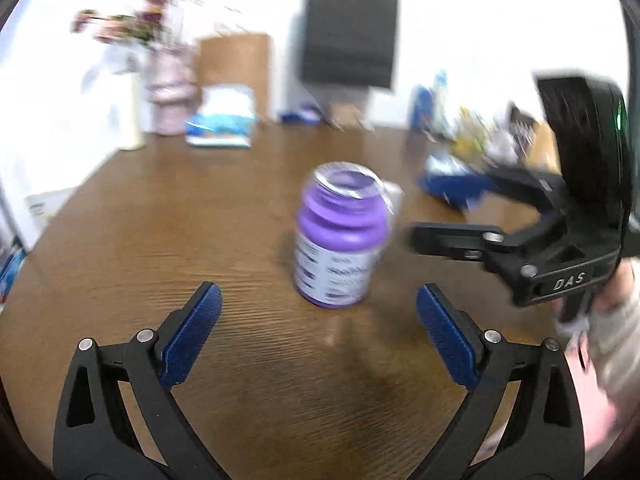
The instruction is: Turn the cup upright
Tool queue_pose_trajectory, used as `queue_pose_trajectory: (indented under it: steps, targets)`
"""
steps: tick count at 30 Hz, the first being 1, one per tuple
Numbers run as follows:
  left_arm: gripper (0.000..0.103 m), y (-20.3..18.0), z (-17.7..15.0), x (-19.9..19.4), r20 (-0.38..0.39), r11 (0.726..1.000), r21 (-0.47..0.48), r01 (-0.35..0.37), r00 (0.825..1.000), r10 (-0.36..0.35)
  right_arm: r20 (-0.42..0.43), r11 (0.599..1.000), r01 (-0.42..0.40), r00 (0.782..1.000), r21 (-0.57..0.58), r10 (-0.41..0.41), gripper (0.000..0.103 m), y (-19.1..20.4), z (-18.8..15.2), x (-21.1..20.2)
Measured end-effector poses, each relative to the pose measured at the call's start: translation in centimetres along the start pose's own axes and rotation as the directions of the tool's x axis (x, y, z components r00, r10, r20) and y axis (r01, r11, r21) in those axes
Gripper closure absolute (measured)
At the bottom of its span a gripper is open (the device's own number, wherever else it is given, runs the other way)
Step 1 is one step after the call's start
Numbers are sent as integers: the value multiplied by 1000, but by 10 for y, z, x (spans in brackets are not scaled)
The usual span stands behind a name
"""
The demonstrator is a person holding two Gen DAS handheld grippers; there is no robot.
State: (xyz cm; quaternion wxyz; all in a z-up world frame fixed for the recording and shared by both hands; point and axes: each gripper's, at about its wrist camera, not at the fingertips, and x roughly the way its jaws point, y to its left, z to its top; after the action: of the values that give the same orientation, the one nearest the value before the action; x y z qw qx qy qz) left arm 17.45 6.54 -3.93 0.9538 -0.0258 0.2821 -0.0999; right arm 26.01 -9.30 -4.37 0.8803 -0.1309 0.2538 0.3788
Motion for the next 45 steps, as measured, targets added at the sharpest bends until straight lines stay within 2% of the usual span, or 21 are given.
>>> queue_pose_trajectory:
  steps: [1, 3, 5, 9, 15, 19, 23, 26, 28, 29, 30, 33, 34, 37, 41, 45]
  targets:
    - [6, 0, -3, -10, 32, 999, -30, -29, 999, 30, 3, 1000, 24, 1000, 20, -24, 16, -3, -2, -6]
    - [0, 0, -6, -22, 78, 996, -58, -70, 994, 74, 3, 988, 108, 994, 110, -109, 15, -14, -7, -20]
    - [0, -2, -9, -31, 117, 987, -80, -140, 982, 149, -28, 961, 189, 982, 204, -187, 15, -23, -15, -28]
    - [0, -13, -9, -39, 135, 981, -59, -186, 972, 192, -24, 939, 195, 980, 283, -196, 15, -27, -25, -42]
    - [0, -25, -10, -54, 170, 980, -45, -196, 965, 201, -2, 924, 231, 970, 304, -241, 15, -17, -33, -61]
    - [0, -36, -12, -60, 150, 971, -32, -236, 960, 238, 29, 925, 229, 968, 303, -250, 15, -3, -43, -80]
    - [0, -60, -34, -90, 190, 969, -61, -240, 950, 248, 55, 930, 226, 966, 290, -252, 15, 23, -62, -105]
    - [0, -76, -53, -115, 225, 961, -15, -278, 935, 274, 73, 935, 238, 961, 261, -265, 15, 48, -81, -125]
    - [0, -81, -71, -136, 247, 932, -55, -359, 899, 361, 86, 938, 233, 961, 257, -263, 15, 66, -98, -135]
    - [0, -81, -79, -144, 248, 933, -67, -353, 900, 358, 94, 941, 221, 963, 258, -252, 15, 75, -106, -138]
    - [0, -83, -86, -150, 243, 941, -64, -332, 910, 337, 99, 946, 203, 967, 254, -234, 15, 84, -113, -140]
    - [0, -93, -100, -164, 288, 928, -38, -372, 885, 366, 97, 961, 194, 972, 195, -216, 15, 103, -123, -141]
    - [0, -92, -98, -166, 297, 928, -46, -369, 882, 365, 97, 961, 201, 970, 188, -222, 15, 105, -123, -142]
    - [0, -92, -95, -164, 298, 934, -46, -355, 887, 352, 123, 960, 200, 966, 196, -226, 15, 102, -119, -145]
    - [0, -93, -95, -166, 310, 930, -49, -363, 880, 360, 139, 956, 211, 960, 205, -242, 15, 101, -118, -149]
    - [0, -96, -96, -166, 312, 931, -44, -362, 880, 357, 138, 956, 210, 961, 206, -241, 15, 101, -118, -149]
